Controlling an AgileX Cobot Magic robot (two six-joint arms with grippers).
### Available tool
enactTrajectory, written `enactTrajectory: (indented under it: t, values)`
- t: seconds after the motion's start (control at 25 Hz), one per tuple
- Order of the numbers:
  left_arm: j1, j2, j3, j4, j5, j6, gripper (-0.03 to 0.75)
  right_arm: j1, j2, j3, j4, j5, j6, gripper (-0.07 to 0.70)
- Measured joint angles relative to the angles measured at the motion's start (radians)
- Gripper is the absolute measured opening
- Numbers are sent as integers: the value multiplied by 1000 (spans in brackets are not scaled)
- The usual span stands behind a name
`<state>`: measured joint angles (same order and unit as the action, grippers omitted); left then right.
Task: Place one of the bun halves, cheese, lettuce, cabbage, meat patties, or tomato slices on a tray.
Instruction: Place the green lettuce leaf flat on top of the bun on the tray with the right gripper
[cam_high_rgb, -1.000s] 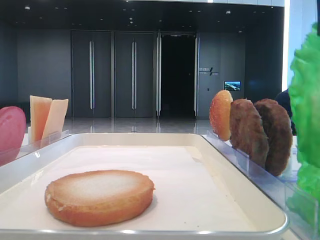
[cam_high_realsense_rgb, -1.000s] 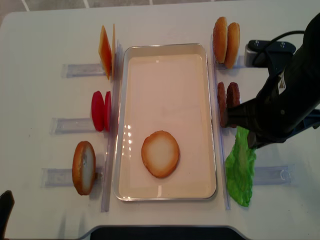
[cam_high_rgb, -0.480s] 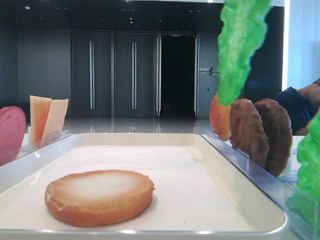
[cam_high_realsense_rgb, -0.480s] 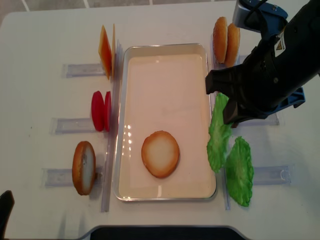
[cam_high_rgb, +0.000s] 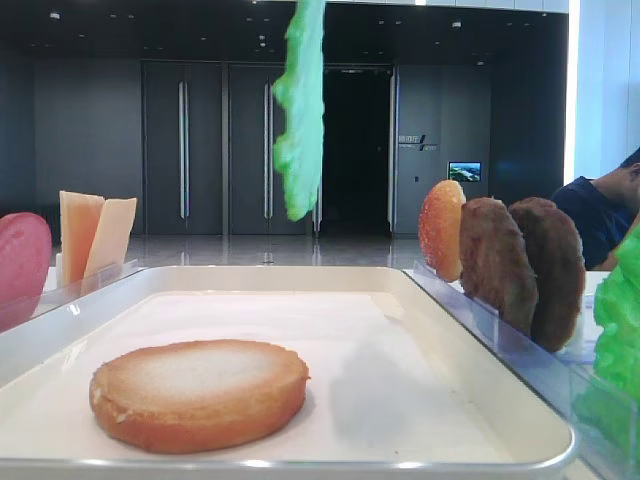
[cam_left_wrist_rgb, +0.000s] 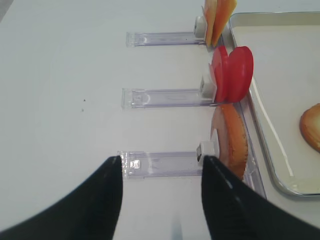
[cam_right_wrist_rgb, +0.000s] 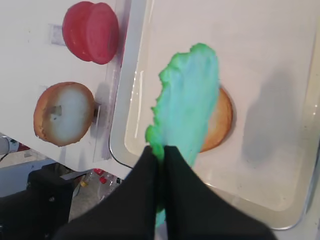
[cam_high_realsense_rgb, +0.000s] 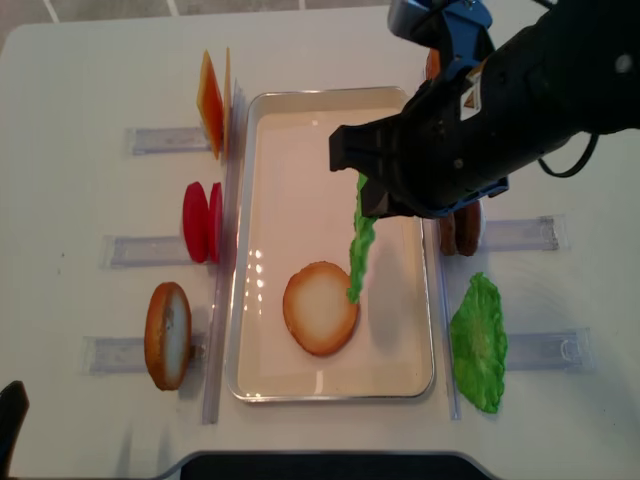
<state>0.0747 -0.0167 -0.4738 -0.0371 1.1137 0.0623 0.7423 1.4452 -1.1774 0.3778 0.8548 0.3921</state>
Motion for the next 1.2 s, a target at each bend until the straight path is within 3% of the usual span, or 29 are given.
enactTrajectory:
  t: [0.28,0.44,0.92,1.2]
  values:
    - [0,0,0,0,0,0,391,6,118,0,224,-103,-187,24]
    - [0,0,0,0,0,0,391,6,171,0,309,-123,-254,24]
    - [0,0,0,0,0,0,391,69,257,0,380,-200,-289,24]
    - [0,0,0,0,0,1,391,73,297,0,402,-210,-313,24]
